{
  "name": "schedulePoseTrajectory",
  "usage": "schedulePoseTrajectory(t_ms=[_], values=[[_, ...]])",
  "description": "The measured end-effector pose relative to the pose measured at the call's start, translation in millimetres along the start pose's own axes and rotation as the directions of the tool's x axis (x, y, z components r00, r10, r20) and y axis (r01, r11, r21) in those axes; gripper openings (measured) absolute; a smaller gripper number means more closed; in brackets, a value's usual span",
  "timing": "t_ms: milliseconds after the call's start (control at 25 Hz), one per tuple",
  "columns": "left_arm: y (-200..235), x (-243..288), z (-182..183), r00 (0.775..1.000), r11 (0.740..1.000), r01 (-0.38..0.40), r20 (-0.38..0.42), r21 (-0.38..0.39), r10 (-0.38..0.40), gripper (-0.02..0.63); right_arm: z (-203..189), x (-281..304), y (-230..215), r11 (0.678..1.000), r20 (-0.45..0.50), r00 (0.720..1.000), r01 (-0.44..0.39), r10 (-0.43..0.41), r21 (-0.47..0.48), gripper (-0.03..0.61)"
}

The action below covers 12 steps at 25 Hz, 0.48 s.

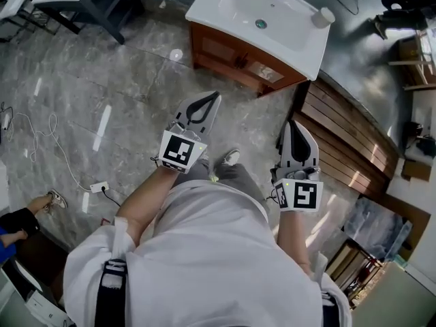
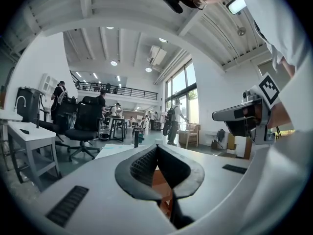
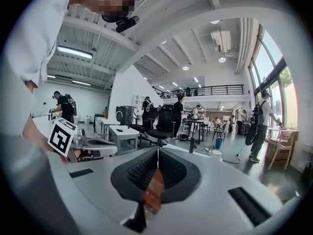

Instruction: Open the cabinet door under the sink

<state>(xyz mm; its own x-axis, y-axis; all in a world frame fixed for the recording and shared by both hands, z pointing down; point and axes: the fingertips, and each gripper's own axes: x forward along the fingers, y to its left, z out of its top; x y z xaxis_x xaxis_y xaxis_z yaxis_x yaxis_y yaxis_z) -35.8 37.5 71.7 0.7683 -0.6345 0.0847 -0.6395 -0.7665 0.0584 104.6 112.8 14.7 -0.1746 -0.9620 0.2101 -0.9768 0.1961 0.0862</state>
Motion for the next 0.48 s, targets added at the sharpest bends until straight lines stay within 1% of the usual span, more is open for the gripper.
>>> schedulePoseTrajectory(t_ms=[160, 280, 360, 480], values=[[0.8, 22.7, 2.3, 1.0, 1.0, -0.021, 0.006, 0.011, 0.021, 0.012, 4.6, 19.8, -19.5, 1.0, 0.027, 0.999, -0.027, 0.027, -0.002, 0.032], [4.0, 42.4, 3.1, 0.998, 0.998, -0.061, 0.013, 0.019, 0.061, 0.014, 6.7, 37.7, -38.8, 0.998, 0.042, 0.997, -0.061, 0.061, -0.014, 0.032], [4.3, 56.9, 1.0, 0.996, 0.996, -0.084, 0.008, 0.023, 0.084, 0.014, 3.2, 49.0, -54.8, 0.997, 0.042, 0.996, -0.08, 0.081, -0.02, 0.032], [3.7, 79.8, -6.8, 0.995, 0.995, -0.096, -0.004, 0.041, 0.097, 0.014, -10.3, 67.2, -76.0, 0.995, 0.028, 0.994, -0.101, 0.102, -0.01, 0.032]])
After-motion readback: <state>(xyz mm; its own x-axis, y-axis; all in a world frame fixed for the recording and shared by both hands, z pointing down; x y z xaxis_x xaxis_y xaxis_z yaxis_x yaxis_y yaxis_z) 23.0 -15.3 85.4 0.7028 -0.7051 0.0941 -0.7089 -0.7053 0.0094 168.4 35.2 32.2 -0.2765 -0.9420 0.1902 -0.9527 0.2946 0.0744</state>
